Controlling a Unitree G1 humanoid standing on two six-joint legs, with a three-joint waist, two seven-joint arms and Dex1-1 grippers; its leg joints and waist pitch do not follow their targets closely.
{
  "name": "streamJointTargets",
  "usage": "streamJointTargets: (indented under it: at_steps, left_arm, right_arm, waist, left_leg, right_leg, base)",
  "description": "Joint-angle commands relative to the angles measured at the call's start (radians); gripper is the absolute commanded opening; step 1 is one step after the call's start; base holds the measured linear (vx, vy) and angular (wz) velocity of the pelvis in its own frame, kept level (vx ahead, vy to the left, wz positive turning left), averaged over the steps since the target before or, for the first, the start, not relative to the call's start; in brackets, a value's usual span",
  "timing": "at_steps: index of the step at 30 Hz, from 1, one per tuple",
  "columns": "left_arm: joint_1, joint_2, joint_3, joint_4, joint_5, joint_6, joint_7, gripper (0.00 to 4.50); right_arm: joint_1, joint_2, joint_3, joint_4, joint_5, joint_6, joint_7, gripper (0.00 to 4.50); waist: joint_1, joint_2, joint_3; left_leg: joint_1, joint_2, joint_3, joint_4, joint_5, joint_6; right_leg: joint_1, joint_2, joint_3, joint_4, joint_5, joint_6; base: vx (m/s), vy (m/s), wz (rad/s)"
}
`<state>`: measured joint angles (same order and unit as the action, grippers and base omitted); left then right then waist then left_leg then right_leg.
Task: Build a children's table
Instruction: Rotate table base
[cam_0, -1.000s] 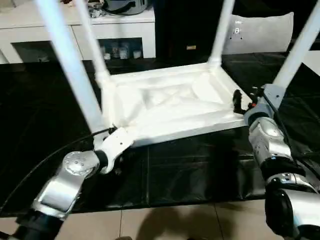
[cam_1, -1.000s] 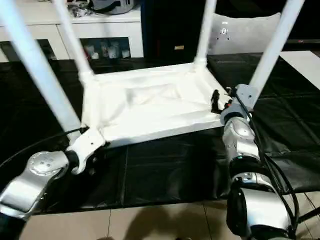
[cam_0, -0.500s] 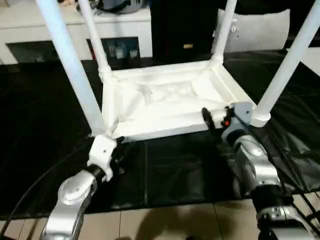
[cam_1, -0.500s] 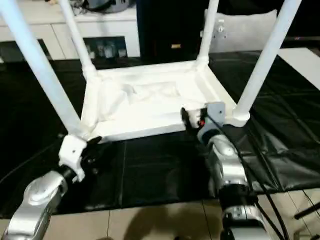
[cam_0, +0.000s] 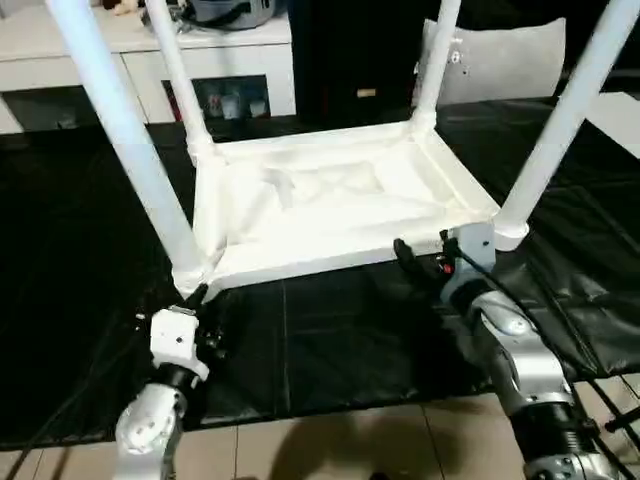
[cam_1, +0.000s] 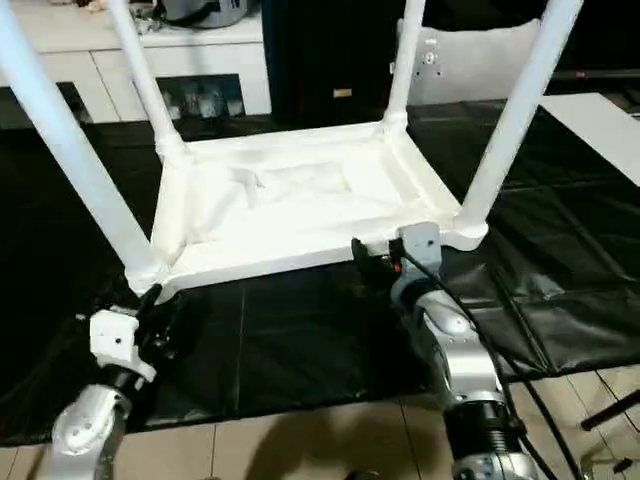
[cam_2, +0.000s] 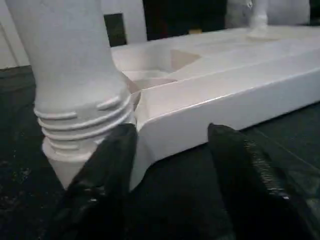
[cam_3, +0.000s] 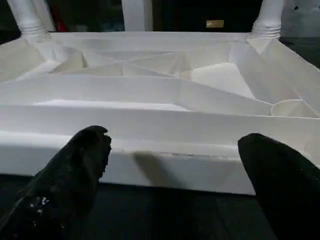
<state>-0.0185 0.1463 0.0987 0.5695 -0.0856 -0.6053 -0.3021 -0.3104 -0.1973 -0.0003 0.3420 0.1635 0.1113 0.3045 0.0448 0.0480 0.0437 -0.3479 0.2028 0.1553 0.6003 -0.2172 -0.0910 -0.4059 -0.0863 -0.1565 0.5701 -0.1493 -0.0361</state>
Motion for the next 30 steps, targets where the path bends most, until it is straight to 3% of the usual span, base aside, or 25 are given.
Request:
streamJointTargets:
  at_steps: [1,6,7,9,11,14,15,17,18,19,20,21,22,23,24,26,28,29,30]
  left_arm:
    - [-0.015,0.010,0.068,0.102,-0.023,-0.029,0.055,2.85]
    - [-0.086,0.030,0.099,0.242,-0.049,-0.135,0.042,3.17]
    - [-0.097,0.039,0.089,0.265,-0.041,-0.151,0.029,3.40]
    - [-0.107,0.048,0.067,0.284,-0.031,-0.155,-0.005,3.45]
    - [-0.121,0.057,0.034,0.306,-0.013,-0.159,-0.066,3.55]
    - [-0.153,0.060,-0.014,0.302,-0.033,-0.104,-0.230,3.72]
    - [-0.153,0.060,-0.014,0.302,-0.033,-0.104,-0.230,3.72]
    - [-0.172,0.065,-0.034,0.306,-0.047,-0.103,-0.313,3.72]
    - [-0.158,0.109,-0.066,0.154,-0.090,-0.018,-0.375,3.72]
    - [-0.144,0.141,-0.087,0.039,-0.121,0.047,-0.407,3.72]
    - [-0.127,0.193,-0.130,-0.165,-0.171,0.180,-0.428,3.72]
    - [-0.115,0.234,-0.166,-0.317,-0.209,0.291,-0.444,3.72]
    - [-0.107,0.274,-0.201,-0.442,-0.247,0.397,-0.464,3.72]
    - [-0.106,0.281,-0.207,-0.465,-0.254,0.417,-0.469,3.72]
    - [-0.107,0.283,-0.205,-0.481,-0.249,0.428,-0.474,3.72]
    - [-0.114,0.273,-0.188,-0.510,-0.260,0.449,-0.454,3.72]
    - [-0.116,0.269,-0.183,-0.512,-0.260,0.450,-0.450,3.72]
    - [-0.122,0.259,-0.168,-0.517,-0.261,0.452,-0.438,3.72]
    - [-0.122,0.258,-0.153,-0.546,-0.280,0.488,-0.419,3.72]
  right_arm:
    - [0.016,-0.012,0.013,-0.049,0.006,0.044,0.031,4.50]
    - [0.037,-0.038,0.034,-0.082,0.002,0.076,0.079,4.50]
    - [0.038,-0.041,0.035,-0.082,-0.001,0.076,0.079,4.50]
    - [0.038,-0.043,0.035,-0.080,-0.004,0.075,0.078,4.50]
    - [0.038,-0.046,0.034,-0.082,-0.006,0.079,0.079,4.50]
    - [0.036,-0.055,0.034,-0.089,-0.014,0.084,0.086,4.50]
    - [0.036,-0.055,0.034,-0.089,-0.014,0.084,0.086,4.50]
    - [0.035,-0.059,0.034,-0.094,-0.015,0.091,0.093,4.50]
    - [0.036,-0.063,0.034,-0.097,-0.015,0.094,0.097,4.50]
    - [0.036,-0.065,0.034,-0.099,-0.014,0.096,0.099,4.50]
    - [0.037,-0.067,0.034,-0.101,-0.015,0.096,0.101,4.50]
    - [0.038,-0.069,0.036,-0.102,-0.015,0.096,0.104,4.50]
    - [0.041,-0.073,0.038,-0.103,-0.017,0.096,0.108,4.50]
    - [0.041,-0.073,0.038,-0.104,-0.018,0.096,0.108,4.50]
    - [0.043,-0.074,0.039,-0.105,-0.018,0.096,0.109,4.50]
    - [0.045,-0.075,0.040,-0.109,-0.018,0.097,0.110,4.50]
    - [0.045,-0.075,0.040,-0.109,-0.018,0.097,0.111,4.50]
    - [0.046,-0.075,0.040,-0.110,-0.018,0.097,0.113,4.50]
    - [0.048,-0.075,0.042,-0.113,-0.019,0.099,0.118,4.50]
  waist:
    - [0.003,-0.005,-0.051]
    - [0.000,-0.002,-0.053]
    - [0.001,-0.003,-0.054]
    - [0.002,-0.003,-0.056]
    - [0.004,-0.005,-0.058]
    - [0.024,-0.003,-0.060]
    - [0.024,-0.003,-0.060]
    - [0.043,-0.003,-0.060]
    - [0.051,0.001,-0.062]
    - [0.057,0.004,-0.064]
    - [0.056,0.004,-0.066]
    - [0.058,0.007,-0.064]
    - [0.057,0.005,-0.061]
    - [0.055,0.005,-0.056]
    - [0.052,-0.002,-0.054]
    - [0.046,-0.009,-0.050]
    - [0.038,-0.003,-0.049]
    - [0.033,-0.002,-0.050]
    - [0.031,-0.002,-0.052]
  left_leg:
    - [-0.009,0.004,-0.002,-0.068,-0.266,0.065]
    - [-0.004,0.002,-0.004,-0.067,-0.262,0.074]
    - [-0.006,0.008,-0.006,-0.071,-0.261,0.073]
    - [-0.006,0.011,-0.009,-0.073,-0.259,0.071]
    - [-0.004,0.021,-0.009,-0.076,-0.243,0.070]
    - [0.000,0.028,-0.005,-0.077,-0.203,0.074]
    - [0.000,0.028,-0.005,-0.077,-0.203,0.074]
    - [-0.001,0.030,-0.003,-0.078,-0.186,0.071]
    - [0.004,0.033,-0.002,-0.078,-0.182,0.068]
    - [0.001,0.044,-0.007,-0.083,-0.173,0.058]
    - [-0.001,0.051,-0.008,-0.085,-0.173,0.051]
    - [-0.005,0.054,-0.009,-0.087,-0.164,0.045]
    - [-0.003,0.052,-0.005,-0.086,-0.176,0.030]
    - [-0.002,0.045,0.000,-0.085,-0.188,0.034]
    - [-0.003,0.035,0.004,-0.082,-0.197,0.035]
    - [-0.006,0.021,0.009,-0.077,-0.199,0.043]
    - [-0.001,0.014,0.010,-0.074,-0.209,0.044]
    - [-0.004,0.013,0.008,-0.075,-0.208,0.040]
    - [-0.001,0.013,0.007,-0.074,-0.212,0.038]
  right_leg:
    - [0.051,-0.054,0.036,-0.119,-0.565,0.066]
    - [0.050,-0.052,0.032,-0.125,-0.557,0.072]
    - [0.054,-0.054,0.034,-0.121,-0.536,0.063]
    - [0.056,-0.057,0.037,-0.115,-0.515,0.055]
    - [0.055,-0.063,0.047,-0.106,-0.471,0.019]
    - [0.053,-0.071,0.059,-0.093,-0.427,-0.026]
    - [0.053,-0.071,0.059,-0.093,-0.427,-0.026]
    - [0.057,-0.075,0.064,-0.088,-0.413,-0.041]
    - [0.053,-0.075,0.066,-0.087,-0.397,-0.048]
    - [0.057,-0.080,0.072,-0.071,-0.354,-0.077]
    - [0.059,-0.081,0.075,-0.061,-0.326,-0.089]
    - [0.059,-0.079,0.079,-0.048,-0.264,-0.126]
    - [0.059,-0.078,0.083,-0.035,-0.227,-0.161]
    - [0.055,-0.072,0.082,-0.042,-0.243,-0.164]
    - [0.061,-0.072,0.080,-0.047,-0.275,-0.158]
    - [0.066,-0.070,0.077,-0.063,-0.405,-0.092]
    - [0.060,-0.068,0.072,-0.080,-0.514,-0.033]
    - [0.063,-0.066,0.067,-0.086,-0.541,-0.005]
    - [0.060,-0.064,0.066,-0.089,-0.544,0.003]
  base:
    - [0.000,0.000,0.00]
    - [0.000,0.000,0.00]
    - [0.000,0.000,0.00]
    - [0.000,0.000,0.00]
    - [0.000,0.000,0.00]
    - [0.000,0.000,0.00]
    - [0.000,0.000,0.00]
    - [0.000,0.000,0.00]
    - [0.000,0.000,0.00]
    - [0.000,0.000,0.00]
    - [0.000,0.000,0.00]
    - [0.000,0.000,0.00]
    - [0.000,0.000,0.00]
    - [0.000,0.000,0.00]
    - [0.000,0.000,0.00]
    - [0.000,0.000,0.00]
    - [0.000,0.000,0.00]
    - [0.000,0.000,0.00]
    - [0.000,0.000,0.00]
